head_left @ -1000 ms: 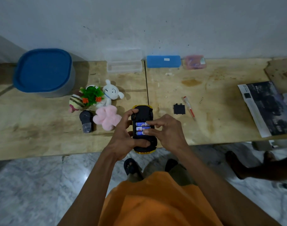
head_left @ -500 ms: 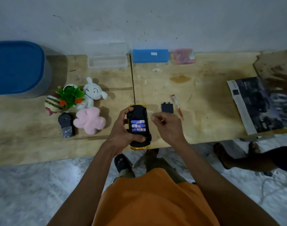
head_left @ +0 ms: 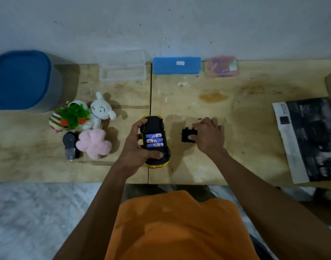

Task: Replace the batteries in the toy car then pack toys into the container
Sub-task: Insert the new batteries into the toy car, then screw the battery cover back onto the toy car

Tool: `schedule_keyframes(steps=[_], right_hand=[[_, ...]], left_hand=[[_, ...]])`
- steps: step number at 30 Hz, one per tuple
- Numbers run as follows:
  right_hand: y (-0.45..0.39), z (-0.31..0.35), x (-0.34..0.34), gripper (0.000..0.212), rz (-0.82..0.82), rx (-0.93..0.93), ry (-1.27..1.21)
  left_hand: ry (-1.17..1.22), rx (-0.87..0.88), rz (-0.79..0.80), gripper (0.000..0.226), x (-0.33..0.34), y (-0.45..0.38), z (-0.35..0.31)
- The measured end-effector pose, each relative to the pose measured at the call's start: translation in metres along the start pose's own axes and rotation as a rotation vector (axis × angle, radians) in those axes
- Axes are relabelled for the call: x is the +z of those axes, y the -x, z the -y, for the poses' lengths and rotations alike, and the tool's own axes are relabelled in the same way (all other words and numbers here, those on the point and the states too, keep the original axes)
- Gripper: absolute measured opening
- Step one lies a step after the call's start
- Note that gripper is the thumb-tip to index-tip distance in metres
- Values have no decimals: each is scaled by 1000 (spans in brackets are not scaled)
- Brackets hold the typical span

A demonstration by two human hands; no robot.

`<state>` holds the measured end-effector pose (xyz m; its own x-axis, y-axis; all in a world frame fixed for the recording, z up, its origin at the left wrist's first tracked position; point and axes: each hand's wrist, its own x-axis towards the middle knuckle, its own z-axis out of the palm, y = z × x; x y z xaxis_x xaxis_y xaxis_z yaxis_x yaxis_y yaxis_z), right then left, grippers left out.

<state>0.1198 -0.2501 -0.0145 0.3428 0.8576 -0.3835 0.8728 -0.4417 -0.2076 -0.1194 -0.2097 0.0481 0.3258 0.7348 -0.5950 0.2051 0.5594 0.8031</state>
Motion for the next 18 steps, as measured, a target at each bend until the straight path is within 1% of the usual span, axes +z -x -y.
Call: schedule_keyframes(steps=[9,13,14,16,18], right_hand=[[-10,-9,-1,34,33,-31,-26],[-5,-7,0,16,-62,-34,-69],[-4,-7,2,12,-78,-27,-96],[-4,-7,3,8,-60,7,-202],[-5,-6,0,11,-4,26,-392]], left_hand=[[17,-49,12,110,13,-2,7],[26,-36,17,109,11,-5,3],[26,-33,14,109,9,-6,2],[25,-25,12,110,6,-7,-1],[14,-2,16,110,5,-7,-6]])
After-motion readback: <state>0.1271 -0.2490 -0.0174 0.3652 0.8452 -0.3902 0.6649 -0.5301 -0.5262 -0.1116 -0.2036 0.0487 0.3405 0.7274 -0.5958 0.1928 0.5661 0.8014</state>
